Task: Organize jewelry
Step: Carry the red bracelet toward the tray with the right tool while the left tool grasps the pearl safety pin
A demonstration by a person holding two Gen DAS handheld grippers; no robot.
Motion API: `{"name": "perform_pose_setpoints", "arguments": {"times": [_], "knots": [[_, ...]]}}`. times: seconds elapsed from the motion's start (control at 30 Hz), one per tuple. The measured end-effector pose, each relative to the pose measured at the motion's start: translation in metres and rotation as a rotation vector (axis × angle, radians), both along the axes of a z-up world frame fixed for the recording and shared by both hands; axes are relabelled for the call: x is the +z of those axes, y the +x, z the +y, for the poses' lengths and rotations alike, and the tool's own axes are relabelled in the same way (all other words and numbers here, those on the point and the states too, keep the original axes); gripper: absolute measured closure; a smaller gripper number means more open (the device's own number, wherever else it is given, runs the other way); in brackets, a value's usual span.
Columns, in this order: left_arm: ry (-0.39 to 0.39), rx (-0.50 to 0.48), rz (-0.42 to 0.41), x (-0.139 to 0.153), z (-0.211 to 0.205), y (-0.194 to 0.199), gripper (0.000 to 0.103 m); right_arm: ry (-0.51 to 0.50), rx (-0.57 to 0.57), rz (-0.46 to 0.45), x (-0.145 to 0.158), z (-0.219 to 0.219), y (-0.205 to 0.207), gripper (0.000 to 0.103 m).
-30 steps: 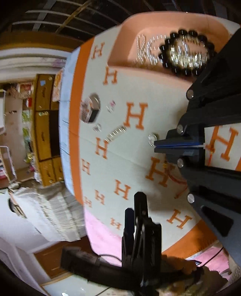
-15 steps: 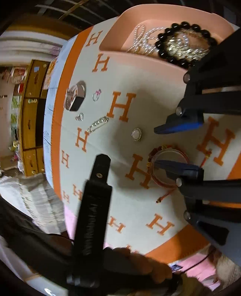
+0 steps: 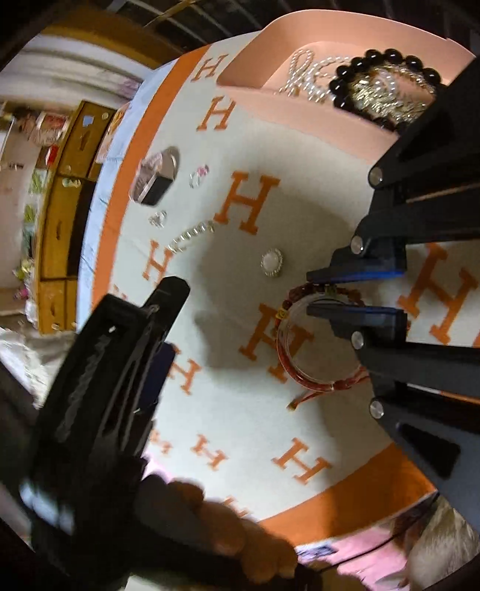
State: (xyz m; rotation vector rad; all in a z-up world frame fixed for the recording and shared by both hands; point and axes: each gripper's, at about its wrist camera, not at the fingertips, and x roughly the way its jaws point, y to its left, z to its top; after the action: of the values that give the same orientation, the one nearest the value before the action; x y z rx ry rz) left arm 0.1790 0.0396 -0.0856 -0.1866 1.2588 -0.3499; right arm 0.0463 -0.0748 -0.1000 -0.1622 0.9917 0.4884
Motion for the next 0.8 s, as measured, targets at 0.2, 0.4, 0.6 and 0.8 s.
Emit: {"name": "perform_pose_setpoints", "arguments": {"times": [0.2,0.4,0.6,0.8], "knots": [[0.015,0.033,0.062,-0.006,-0.033,0.030,0.040,0.100,-0.059,-0.046,0.029,-0.026,-0.011,0.093],[0.086,0.028,0.140,-0.020,-0.066,0.046,0.064,0.164,-0.128,-0.083,0.044,-0.057,-0.023,0.093],[0.178,0.031,0.148,-0.026,-0.081,0.052,0.066,0.208,-0.185,-0.093,0.046,-0.082,-0.030,0.093],[0.243,-0.011,0.130,-0.025,-0.088,0.058,0.067,0.241,-0.225,-0.091,0.042,-0.104,-0.026,0.093]]}}
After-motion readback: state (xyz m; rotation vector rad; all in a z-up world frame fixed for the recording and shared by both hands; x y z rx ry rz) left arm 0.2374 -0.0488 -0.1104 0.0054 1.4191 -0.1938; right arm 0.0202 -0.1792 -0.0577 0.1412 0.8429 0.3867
